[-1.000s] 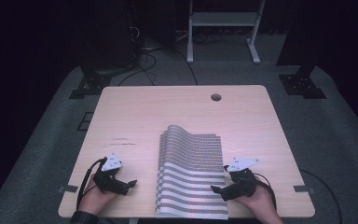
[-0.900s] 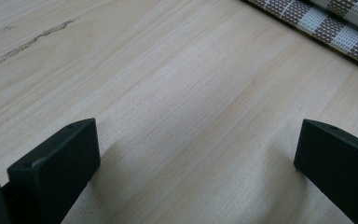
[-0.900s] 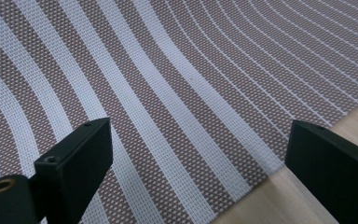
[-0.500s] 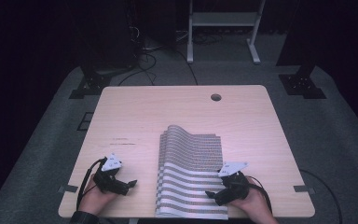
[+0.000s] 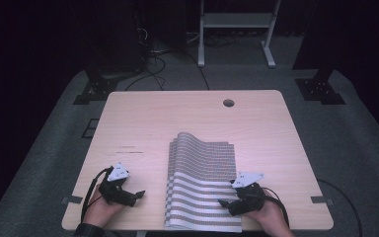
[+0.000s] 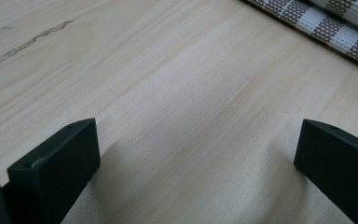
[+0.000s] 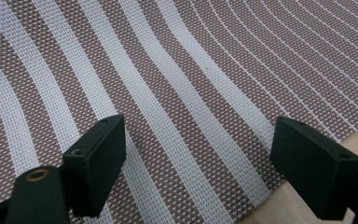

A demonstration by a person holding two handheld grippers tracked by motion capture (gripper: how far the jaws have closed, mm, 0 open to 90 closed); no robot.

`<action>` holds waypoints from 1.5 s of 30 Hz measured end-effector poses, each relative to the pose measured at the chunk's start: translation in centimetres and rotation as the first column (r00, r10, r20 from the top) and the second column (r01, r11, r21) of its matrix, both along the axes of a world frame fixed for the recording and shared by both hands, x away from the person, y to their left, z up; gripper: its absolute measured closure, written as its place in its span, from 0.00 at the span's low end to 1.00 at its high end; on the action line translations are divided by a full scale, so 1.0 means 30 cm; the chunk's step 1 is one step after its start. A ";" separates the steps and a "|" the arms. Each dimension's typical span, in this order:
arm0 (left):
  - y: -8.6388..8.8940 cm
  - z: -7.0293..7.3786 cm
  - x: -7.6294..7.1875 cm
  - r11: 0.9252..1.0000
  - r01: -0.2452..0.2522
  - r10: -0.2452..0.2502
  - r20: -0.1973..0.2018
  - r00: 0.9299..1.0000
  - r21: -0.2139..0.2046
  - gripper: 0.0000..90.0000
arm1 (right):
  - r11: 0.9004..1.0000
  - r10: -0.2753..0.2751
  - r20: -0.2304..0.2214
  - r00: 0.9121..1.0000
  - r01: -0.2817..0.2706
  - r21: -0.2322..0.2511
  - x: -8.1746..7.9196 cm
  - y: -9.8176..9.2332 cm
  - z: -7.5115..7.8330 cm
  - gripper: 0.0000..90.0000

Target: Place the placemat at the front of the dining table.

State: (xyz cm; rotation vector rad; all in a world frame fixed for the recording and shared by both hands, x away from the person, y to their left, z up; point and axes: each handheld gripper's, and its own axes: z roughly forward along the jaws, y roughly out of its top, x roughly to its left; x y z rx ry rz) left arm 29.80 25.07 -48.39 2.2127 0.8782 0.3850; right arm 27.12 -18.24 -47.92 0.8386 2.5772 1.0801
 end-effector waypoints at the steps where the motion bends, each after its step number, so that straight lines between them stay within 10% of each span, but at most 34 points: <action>1: 0.000 0.000 0.000 1.000 0.000 0.000 0.000 1.000 -0.001 0.00 | 1.000 -0.003 -0.002 1.000 0.003 -0.001 0.000 0.001 0.001 0.22; 14: 0.000 0.000 0.000 1.000 0.000 0.000 0.000 1.000 0.000 0.00 | 1.000 -0.016 0.019 1.000 0.015 0.026 0.015 -0.023 0.015 0.89; 45: 0.000 0.000 0.000 1.000 0.003 -0.003 0.000 1.000 0.000 0.00 | 0.996 -0.092 0.048 0.995 0.092 0.001 0.069 -0.106 0.053 0.94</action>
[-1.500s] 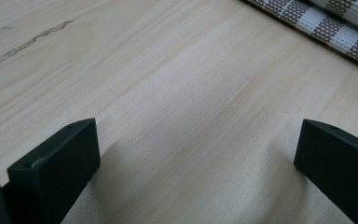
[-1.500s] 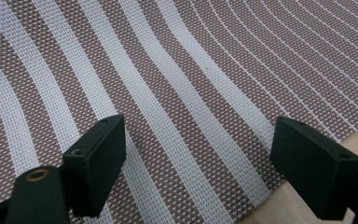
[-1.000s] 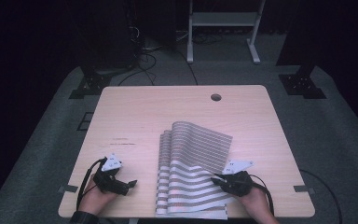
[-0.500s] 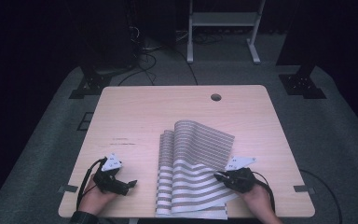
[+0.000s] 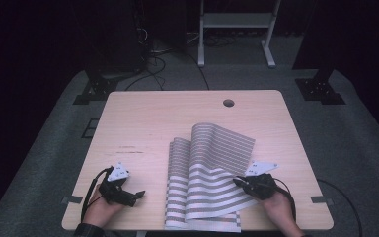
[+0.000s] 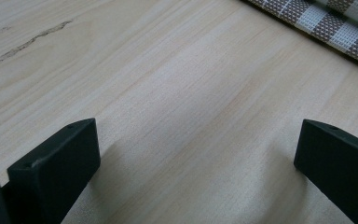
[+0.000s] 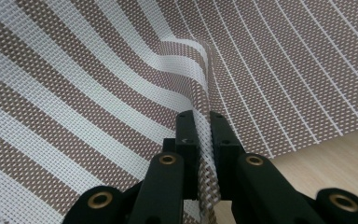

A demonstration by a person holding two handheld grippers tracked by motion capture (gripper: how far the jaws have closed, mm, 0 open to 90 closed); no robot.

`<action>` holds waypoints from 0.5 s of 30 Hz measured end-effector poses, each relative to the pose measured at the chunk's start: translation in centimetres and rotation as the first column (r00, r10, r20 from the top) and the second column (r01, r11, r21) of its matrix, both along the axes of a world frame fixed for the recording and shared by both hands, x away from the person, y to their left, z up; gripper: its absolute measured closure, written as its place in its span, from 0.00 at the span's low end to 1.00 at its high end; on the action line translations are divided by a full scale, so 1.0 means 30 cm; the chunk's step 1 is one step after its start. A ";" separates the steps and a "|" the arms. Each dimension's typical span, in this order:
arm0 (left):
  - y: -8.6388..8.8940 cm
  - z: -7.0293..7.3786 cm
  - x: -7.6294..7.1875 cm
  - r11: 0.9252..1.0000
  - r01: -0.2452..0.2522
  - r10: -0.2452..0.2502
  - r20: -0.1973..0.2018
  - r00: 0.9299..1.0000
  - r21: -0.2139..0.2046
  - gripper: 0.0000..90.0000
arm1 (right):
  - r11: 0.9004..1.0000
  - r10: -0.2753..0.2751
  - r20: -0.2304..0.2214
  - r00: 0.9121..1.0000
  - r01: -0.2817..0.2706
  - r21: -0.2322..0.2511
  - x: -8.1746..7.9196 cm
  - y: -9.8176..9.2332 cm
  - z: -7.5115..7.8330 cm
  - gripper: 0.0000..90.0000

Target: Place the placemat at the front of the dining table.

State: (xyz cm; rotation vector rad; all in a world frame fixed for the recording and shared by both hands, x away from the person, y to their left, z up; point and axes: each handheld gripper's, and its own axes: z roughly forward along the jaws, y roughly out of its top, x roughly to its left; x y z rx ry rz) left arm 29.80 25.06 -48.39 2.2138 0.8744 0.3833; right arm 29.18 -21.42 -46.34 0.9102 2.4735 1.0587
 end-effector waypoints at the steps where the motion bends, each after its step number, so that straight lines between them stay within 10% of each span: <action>1: 0.000 0.000 0.000 1.000 0.000 0.000 0.000 1.000 0.000 0.00 | 1.000 -0.003 0.002 1.000 0.003 0.001 0.003 -0.004 0.001 0.94; 15: 0.000 0.000 0.000 1.000 0.002 -0.002 0.000 1.000 0.000 0.00 | 0.998 -0.059 0.011 0.998 0.059 0.000 0.055 -0.053 0.007 0.94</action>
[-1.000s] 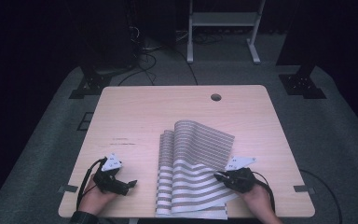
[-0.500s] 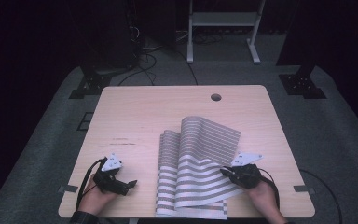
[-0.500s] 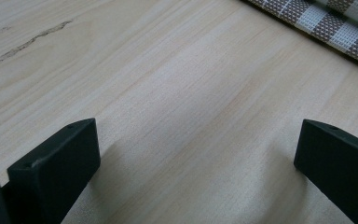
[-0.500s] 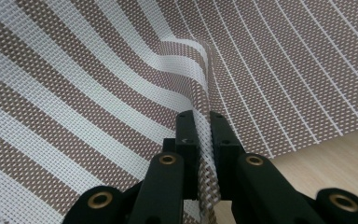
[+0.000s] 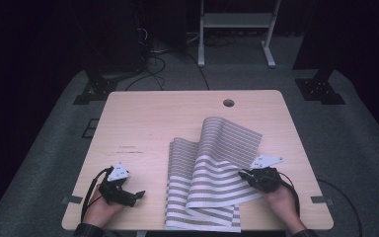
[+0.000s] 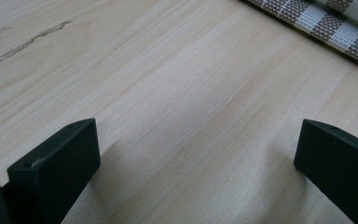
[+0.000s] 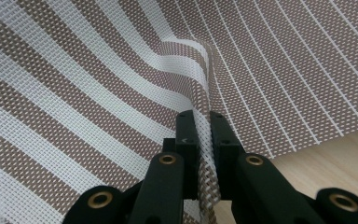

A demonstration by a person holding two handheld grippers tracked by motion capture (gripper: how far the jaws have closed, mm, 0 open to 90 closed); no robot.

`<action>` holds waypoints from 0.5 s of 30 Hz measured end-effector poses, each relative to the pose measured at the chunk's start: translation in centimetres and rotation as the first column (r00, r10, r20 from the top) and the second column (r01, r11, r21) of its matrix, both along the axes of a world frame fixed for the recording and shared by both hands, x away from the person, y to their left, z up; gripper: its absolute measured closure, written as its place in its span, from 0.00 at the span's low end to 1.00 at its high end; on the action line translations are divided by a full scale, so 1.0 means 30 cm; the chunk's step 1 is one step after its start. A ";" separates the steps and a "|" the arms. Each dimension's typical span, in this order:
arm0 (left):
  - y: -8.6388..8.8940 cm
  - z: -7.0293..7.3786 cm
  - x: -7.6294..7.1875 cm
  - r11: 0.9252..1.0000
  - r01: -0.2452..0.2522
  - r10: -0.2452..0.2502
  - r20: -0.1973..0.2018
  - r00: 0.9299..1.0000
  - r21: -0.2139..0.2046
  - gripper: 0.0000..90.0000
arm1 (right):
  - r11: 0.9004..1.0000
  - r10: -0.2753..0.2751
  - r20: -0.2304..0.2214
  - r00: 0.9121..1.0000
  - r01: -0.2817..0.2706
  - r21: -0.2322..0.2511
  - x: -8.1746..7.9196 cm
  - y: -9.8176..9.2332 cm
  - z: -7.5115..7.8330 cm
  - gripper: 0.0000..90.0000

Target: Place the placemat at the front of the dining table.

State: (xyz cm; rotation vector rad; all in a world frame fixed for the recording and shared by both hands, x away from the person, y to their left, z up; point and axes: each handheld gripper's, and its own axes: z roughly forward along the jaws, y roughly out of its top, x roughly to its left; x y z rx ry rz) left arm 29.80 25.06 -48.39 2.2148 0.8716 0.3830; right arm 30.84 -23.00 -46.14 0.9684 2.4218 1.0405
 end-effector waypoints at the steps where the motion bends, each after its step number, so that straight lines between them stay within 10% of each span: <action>1: 0.000 0.000 0.000 1.000 0.000 0.000 0.000 1.000 0.000 0.00 | 1.000 -0.004 0.000 1.000 0.004 0.002 0.003 -0.002 0.000 0.94; 15: 0.000 0.000 0.000 1.000 -0.001 0.001 0.000 1.000 -0.001 0.00 | 0.999 -0.039 -0.006 0.999 0.039 0.007 0.049 -0.031 0.005 0.94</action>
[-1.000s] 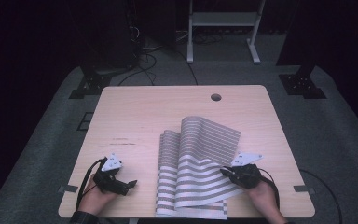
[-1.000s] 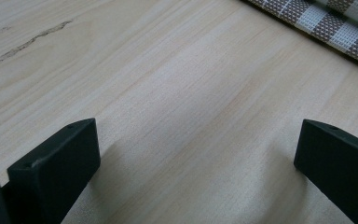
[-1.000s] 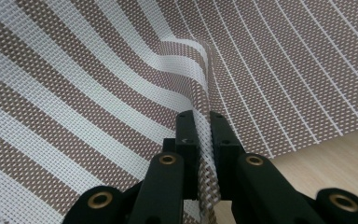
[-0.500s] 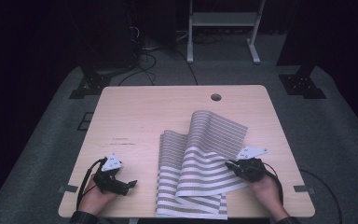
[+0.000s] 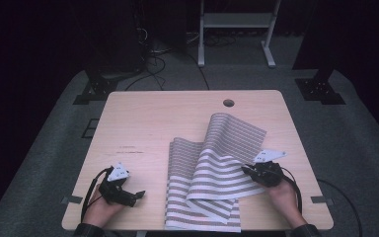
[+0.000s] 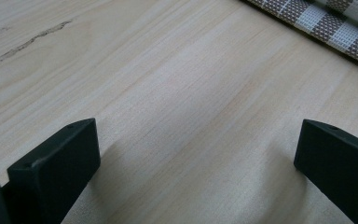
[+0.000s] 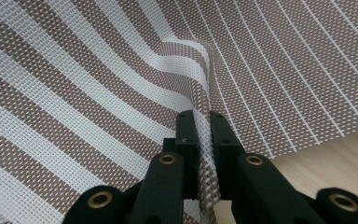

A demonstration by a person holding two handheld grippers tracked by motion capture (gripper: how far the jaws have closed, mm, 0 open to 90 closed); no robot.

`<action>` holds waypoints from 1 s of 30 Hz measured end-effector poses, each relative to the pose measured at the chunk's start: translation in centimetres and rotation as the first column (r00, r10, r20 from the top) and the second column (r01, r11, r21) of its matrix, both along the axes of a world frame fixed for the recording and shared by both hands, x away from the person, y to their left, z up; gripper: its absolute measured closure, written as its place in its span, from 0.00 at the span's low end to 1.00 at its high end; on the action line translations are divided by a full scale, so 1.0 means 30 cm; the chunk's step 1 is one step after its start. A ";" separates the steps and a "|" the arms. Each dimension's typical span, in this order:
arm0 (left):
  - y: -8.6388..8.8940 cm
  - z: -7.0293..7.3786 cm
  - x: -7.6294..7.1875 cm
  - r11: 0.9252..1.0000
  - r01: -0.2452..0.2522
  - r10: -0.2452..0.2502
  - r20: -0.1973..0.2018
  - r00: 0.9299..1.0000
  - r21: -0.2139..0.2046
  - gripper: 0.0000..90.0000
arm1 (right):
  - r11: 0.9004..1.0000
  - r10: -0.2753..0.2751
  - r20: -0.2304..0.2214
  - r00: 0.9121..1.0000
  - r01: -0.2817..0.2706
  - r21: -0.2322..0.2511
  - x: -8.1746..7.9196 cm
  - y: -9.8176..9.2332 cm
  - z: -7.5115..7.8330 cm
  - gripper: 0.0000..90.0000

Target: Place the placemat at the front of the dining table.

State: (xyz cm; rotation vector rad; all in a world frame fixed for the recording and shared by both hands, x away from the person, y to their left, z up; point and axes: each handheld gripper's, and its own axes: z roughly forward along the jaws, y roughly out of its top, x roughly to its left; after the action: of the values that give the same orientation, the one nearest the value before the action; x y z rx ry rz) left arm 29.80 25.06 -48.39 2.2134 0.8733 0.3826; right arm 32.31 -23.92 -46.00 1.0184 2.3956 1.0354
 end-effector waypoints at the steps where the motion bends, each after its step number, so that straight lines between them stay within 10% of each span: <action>1: 0.000 0.000 0.000 1.000 0.000 0.000 0.000 1.000 0.000 0.00 | 1.000 -0.004 0.000 1.000 0.004 -0.001 0.006 -0.003 0.000 0.94; 30: 0.001 0.000 0.000 1.000 0.002 -0.002 0.000 1.000 0.003 0.00 | 0.996 -0.091 0.007 0.996 0.091 0.014 0.091 -0.085 0.030 0.94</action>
State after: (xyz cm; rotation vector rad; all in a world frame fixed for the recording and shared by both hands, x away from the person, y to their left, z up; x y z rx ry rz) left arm 29.80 25.08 -48.38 2.2168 0.8710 0.3829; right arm 35.03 -26.46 -45.10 1.1148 2.3158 1.0235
